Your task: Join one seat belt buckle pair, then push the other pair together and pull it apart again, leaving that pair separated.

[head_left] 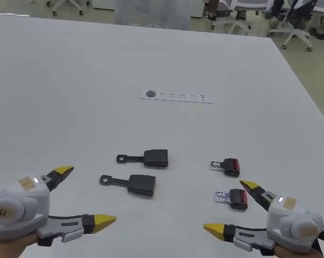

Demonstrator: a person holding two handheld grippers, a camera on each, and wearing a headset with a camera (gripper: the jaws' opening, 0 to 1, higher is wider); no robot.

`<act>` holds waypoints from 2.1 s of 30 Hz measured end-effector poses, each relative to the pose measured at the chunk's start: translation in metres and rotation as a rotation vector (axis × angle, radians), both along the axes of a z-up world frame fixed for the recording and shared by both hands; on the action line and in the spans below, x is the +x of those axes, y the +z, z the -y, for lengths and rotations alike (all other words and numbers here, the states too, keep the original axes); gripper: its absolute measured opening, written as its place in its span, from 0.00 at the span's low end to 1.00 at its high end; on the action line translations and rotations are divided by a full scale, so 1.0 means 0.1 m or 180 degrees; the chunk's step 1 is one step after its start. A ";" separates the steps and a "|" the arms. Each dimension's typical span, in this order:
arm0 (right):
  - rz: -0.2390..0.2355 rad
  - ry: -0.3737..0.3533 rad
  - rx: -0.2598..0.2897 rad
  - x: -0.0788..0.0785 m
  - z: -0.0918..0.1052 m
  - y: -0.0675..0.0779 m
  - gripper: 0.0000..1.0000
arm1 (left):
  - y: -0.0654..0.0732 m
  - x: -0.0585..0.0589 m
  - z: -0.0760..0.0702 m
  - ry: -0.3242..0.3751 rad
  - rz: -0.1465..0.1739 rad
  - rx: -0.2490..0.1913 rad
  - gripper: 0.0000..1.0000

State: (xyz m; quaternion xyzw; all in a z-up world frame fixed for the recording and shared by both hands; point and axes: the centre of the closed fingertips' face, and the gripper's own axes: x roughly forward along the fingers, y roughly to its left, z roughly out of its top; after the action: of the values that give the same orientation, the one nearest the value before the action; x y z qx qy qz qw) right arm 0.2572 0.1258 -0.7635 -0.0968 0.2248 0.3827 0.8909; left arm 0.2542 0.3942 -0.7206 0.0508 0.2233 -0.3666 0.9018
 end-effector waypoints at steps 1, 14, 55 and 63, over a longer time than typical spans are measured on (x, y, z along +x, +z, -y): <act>0.0004 0.0001 -0.0007 0.00 0.00 0.00 0.95 | 0.01 0.01 0.00 0.0005 0.0012 -0.0012 1.00; -0.0011 -0.0035 0.0013 -0.03 0.04 -0.01 0.95 | 0.01 0.02 0.04 -0.0042 0.0015 0.0021 1.00; -0.0113 -0.0140 -0.0156 0.14 0.36 -0.16 0.92 | -0.11 0.26 0.19 -0.0220 -0.0023 0.0192 1.00; -0.0158 -0.0154 -0.0167 0.17 0.41 -0.20 0.92 | -0.17 0.33 0.24 -0.0292 -0.0036 0.0249 1.00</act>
State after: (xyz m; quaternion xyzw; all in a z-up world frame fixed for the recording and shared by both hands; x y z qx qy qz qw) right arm 0.2739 0.0843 -0.7840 -0.1051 0.2591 0.3574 0.8911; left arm 0.2869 0.3705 -0.7374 0.0941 0.2400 -0.3988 0.8801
